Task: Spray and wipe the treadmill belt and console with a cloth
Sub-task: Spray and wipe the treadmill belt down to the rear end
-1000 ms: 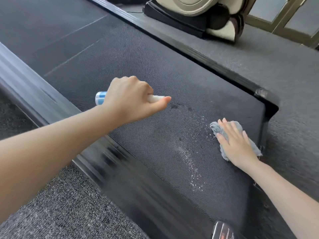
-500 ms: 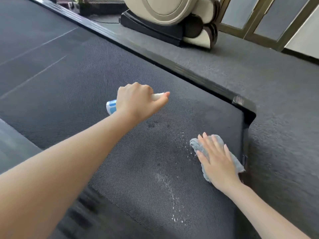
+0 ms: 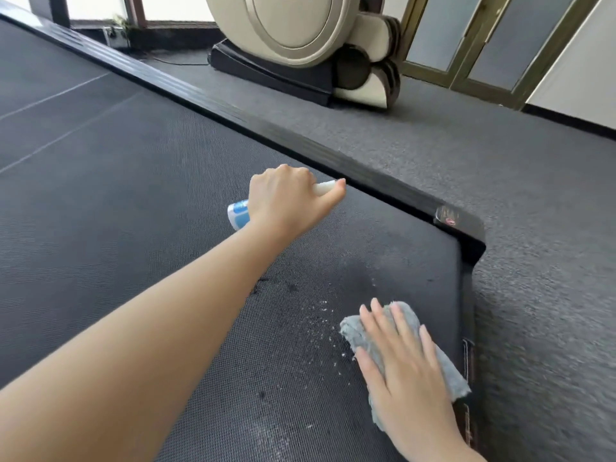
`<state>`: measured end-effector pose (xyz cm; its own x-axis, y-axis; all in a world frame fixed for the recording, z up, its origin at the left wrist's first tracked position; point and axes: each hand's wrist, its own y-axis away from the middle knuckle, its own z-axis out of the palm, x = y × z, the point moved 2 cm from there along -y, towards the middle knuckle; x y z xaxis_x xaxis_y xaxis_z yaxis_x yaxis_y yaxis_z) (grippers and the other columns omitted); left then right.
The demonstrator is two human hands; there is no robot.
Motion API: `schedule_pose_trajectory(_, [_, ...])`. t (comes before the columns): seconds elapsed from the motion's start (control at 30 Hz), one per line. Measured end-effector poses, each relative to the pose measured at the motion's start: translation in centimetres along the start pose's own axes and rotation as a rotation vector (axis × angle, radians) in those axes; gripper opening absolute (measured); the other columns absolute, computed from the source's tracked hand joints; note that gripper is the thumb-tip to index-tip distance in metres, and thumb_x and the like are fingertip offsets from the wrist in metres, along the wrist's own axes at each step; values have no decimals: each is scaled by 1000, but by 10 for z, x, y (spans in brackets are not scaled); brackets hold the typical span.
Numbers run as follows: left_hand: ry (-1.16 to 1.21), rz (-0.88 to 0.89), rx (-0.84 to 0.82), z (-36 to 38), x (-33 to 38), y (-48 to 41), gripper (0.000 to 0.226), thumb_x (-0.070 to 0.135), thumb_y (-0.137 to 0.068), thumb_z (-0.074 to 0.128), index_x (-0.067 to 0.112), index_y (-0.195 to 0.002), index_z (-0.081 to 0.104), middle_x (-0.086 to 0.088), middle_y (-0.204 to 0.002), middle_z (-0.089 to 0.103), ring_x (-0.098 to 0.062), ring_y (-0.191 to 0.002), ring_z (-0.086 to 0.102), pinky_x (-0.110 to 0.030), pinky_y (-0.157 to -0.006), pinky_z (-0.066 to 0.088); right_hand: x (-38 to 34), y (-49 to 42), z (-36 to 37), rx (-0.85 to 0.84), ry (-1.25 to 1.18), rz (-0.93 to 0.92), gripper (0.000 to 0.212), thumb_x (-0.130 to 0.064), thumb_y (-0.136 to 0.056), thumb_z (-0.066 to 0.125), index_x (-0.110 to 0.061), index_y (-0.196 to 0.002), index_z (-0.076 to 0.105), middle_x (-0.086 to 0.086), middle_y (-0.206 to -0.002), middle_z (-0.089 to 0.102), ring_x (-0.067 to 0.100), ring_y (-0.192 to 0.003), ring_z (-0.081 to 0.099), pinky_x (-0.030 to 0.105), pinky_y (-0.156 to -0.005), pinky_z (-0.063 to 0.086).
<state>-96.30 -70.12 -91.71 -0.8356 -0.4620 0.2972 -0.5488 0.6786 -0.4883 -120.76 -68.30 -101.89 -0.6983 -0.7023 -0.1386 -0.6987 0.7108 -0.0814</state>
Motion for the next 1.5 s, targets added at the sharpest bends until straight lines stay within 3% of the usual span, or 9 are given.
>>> schedule_pose_trajectory(0.1, [-1, 9, 13, 17, 15, -24, 57, 64, -86, 37, 16, -62, 58, -5, -63, 50, -31, -73, 56, -33, -65, 33, 1, -4, 2, 50, 33, -19, 56, -51, -101, 10, -26, -143, 38, -8, -149, 41, 14, -139, 27, 37, -110, 12])
schedule_pose_trajectory(0.23, [-51, 16, 48, 38, 21, -41, 59, 58, -89, 35, 12, -73, 68, -12, -76, 65, -34, -78, 60, -34, -65, 33, 3, -6, 4, 128, 50, -54, 56, -50, -100, 11, -26, -142, 38, -7, -148, 41, 16, -139, 28, 38, -111, 14])
schedule_pose_trajectory(0.4, [-40, -1, 40, 56, 27, -55, 54, 58, -87, 35, 14, -70, 61, -13, -83, 67, -35, -84, 61, -34, -66, 31, 5, -8, 6, 165, 60, -87, 56, -50, -100, 11, -25, -142, 39, -6, -148, 42, 16, -138, 31, 42, -108, 21])
schedule_pose_trajectory(0.6, [-34, 18, -15, 65, 47, -71, 61, 62, -87, 37, 10, -87, 69, -13, -93, 68, -36, -91, 61, -35, -70, 32, 5, -10, 9, 163, 70, -107, 56, -50, -100, 11, -25, -140, 41, -4, -146, 45, 18, -135, 36, 47, -101, 30])
schedule_pose_trajectory(0.77, [9, 89, 15, 68, 68, -70, 58, 59, -90, 35, 12, -79, 67, -12, -83, 66, -34, -85, 62, -33, -66, 31, 7, -11, 11, 171, 82, -106, 55, -50, -99, 12, -26, -138, 42, -6, -143, 48, 18, -133, 37, 46, -99, 31])
schedule_pose_trajectory(0.93, [54, 65, -11, 67, 52, -60, 54, 62, -86, 37, 15, -64, 51, -3, -65, 47, -31, -74, 54, -33, -67, 32, 7, -11, 8, 130, 70, -93, 56, -51, -100, 11, -26, -140, 42, -6, -145, 46, 17, -134, 36, 45, -102, 28])
schedule_pose_trajectory(1.13, [44, 70, -32, 49, 22, -34, 60, 67, -85, 37, 18, -51, 39, -1, -57, 38, -27, -67, 43, -33, -67, 31, 3, -6, 0, -40, 86, -25, 56, -51, -101, 11, -27, -147, 33, -8, -154, 30, 14, -142, 23, 43, -108, 19])
schedule_pose_trajectory(1.3, [31, 55, -17, 18, -9, -13, 61, 63, -87, 35, 15, -52, 43, -3, -53, 36, -29, -67, 47, -33, -66, 32, 2, -1, -7, -122, -14, 3, 68, -65, -80, -22, -49, -144, -11, -30, -149, -27, -3, -137, -32, 33, -115, -17])
schedule_pose_trajectory(1.5, [73, 119, 33, -19, -44, 23, 62, 69, -72, 16, 14, -46, 30, -5, -47, 36, -31, -56, 46, -30, -58, 29, -1, -1, -8, -129, -12, 18, 71, -67, -78, -16, -47, -146, -8, -28, -151, -21, -4, -138, -28, 32, -116, -17])
